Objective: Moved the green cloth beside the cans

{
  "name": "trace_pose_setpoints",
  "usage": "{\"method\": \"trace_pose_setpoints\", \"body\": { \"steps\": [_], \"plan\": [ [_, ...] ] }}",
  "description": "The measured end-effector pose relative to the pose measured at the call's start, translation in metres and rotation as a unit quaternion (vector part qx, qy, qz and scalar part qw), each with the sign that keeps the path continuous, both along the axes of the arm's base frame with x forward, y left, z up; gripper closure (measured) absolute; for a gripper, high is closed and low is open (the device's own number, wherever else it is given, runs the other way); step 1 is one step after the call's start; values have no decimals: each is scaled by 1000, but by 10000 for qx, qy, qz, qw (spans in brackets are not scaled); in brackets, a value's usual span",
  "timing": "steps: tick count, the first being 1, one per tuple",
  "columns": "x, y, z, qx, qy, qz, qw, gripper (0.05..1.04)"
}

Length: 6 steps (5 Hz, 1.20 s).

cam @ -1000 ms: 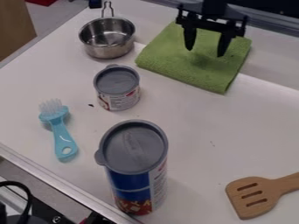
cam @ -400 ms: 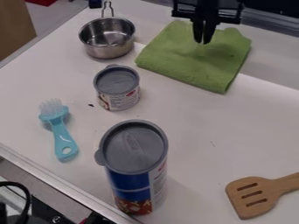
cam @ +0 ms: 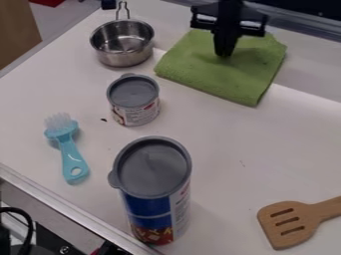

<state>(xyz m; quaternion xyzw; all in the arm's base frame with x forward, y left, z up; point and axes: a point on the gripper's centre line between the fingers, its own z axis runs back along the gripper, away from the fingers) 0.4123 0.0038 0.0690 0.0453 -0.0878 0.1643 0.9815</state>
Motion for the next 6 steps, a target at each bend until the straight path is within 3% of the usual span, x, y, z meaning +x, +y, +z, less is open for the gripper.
{"method": "trace_pose_setpoints", "body": {
  "steps": [1, 2, 3, 4, 5, 6],
  "plan": [
    [-1, 0, 0, -9, 9, 113, 9999, 1031],
    [-10, -2, -8, -126, 201, 397, 9989, 1031],
    [-20, -11, -16, -320, 595, 523, 9963, 1031],
    [-22, -20, -20, -243, 428, 486, 9976, 1031],
    [-26, -23, -21, -339, 238, 493, 9979, 1031],
    [-42, -40, -21, -499, 291, 515, 9970, 1031]
  ]
}}
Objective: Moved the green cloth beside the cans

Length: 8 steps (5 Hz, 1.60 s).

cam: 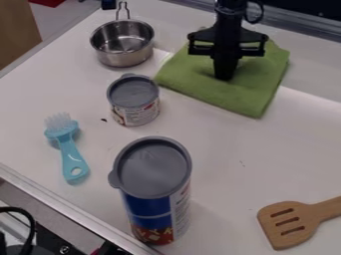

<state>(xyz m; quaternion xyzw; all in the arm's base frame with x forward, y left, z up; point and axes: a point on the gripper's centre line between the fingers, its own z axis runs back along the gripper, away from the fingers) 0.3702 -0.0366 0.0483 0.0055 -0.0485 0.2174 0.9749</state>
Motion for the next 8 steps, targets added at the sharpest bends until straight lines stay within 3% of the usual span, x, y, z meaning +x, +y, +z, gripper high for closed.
{"method": "trace_pose_setpoints", "body": {
  "steps": [2, 3, 4, 6, 8],
  "plan": [
    [-22, -43, 2, -236, 118, 224, 9994, 1031],
    [-32, -59, 1, -231, 267, 722, 9968, 1031],
    [-45, -73, 2, -213, 254, 1141, 9929, 1031],
    [-65, -82, 2, -94, 363, 2368, 9708, 1031],
    [-77, -78, 3, 254, 451, 3429, 9379, 1031]
  ]
}}
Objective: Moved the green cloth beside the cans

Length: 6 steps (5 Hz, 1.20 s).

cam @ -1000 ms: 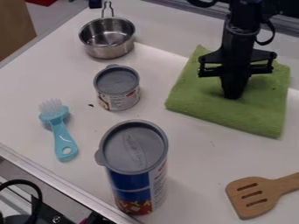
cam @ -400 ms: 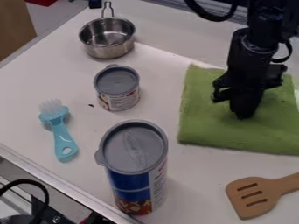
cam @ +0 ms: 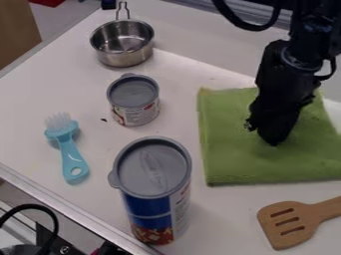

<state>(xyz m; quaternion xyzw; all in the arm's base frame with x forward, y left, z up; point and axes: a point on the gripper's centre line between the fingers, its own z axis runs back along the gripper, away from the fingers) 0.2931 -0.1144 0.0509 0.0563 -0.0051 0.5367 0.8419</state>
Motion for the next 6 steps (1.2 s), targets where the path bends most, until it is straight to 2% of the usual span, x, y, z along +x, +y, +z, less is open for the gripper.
{"method": "trace_pose_setpoints", "body": {
  "steps": [2, 4, 5, 6],
  "plan": [
    [-8, 2, -1, -58, 229, 394, 9989, 1031],
    [-9, 8, 2, 39, 143, 456, 9988, 1018],
    [-1, 15, 23, -180, -125, 482, 9986, 889],
    [2, 20, 35, -448, -171, 346, 9983, 674]
  ]
}}
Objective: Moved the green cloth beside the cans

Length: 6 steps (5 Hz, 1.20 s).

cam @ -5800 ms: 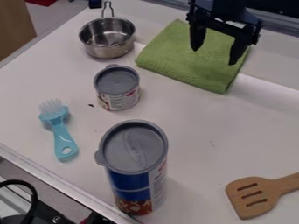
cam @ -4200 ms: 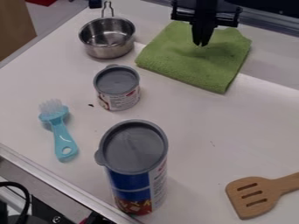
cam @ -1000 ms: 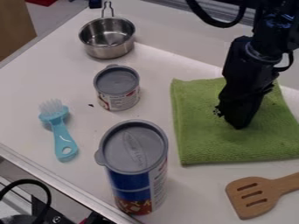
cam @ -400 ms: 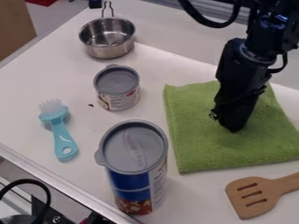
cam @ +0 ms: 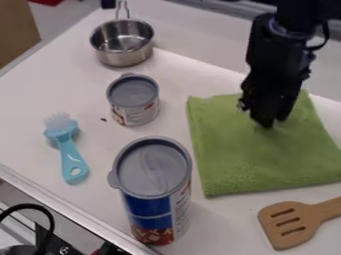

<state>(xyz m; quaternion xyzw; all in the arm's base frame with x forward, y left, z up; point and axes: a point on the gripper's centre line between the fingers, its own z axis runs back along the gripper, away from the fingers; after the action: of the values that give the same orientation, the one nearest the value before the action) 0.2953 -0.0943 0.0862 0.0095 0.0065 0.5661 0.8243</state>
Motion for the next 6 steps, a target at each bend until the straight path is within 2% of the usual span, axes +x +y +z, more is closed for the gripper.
{"method": "trace_pose_setpoints", "body": {
  "steps": [1, 2, 3, 4, 5, 6],
  "plan": [
    [1, 7, 26, -582, -206, 70, 9981, 378],
    [6, 16, 37, -604, -235, 53, 9979, 119],
    [15, 21, 38, -460, -467, -500, 9966, 84],
    [36, 28, 31, -27, -612, -1828, 9812, 84],
    [57, 40, 20, 394, -706, -3111, 9469, 84],
    [77, 37, 7, 430, -463, -4207, 9050, 84]
  ]
}}
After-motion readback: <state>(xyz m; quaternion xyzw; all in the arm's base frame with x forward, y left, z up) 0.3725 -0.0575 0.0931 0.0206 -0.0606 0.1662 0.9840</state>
